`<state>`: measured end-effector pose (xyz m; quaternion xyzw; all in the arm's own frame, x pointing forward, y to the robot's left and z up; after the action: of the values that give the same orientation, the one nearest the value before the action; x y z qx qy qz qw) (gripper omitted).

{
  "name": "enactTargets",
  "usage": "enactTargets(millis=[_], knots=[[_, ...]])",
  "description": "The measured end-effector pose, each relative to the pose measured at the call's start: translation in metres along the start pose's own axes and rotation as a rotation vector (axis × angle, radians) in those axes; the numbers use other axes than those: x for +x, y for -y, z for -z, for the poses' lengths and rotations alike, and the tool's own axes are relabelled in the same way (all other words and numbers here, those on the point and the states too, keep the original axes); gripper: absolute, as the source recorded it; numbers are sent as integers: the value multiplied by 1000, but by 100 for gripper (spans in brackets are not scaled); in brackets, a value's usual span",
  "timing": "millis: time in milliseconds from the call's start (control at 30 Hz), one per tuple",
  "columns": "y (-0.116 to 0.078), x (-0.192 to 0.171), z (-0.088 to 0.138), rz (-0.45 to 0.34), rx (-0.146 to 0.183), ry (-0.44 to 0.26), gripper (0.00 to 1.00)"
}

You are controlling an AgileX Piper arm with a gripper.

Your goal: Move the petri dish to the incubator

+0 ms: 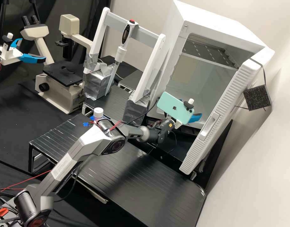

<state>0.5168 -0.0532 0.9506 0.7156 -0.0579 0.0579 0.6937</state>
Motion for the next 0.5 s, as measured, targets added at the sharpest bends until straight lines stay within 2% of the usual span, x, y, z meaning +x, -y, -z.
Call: enactTargets(millis=[167, 200, 500], knots=[[3, 1, 4, 6, -2, -9, 0], [4, 2, 5, 9, -3, -8, 100], [6, 2, 7, 14, -2, -12, 100]])
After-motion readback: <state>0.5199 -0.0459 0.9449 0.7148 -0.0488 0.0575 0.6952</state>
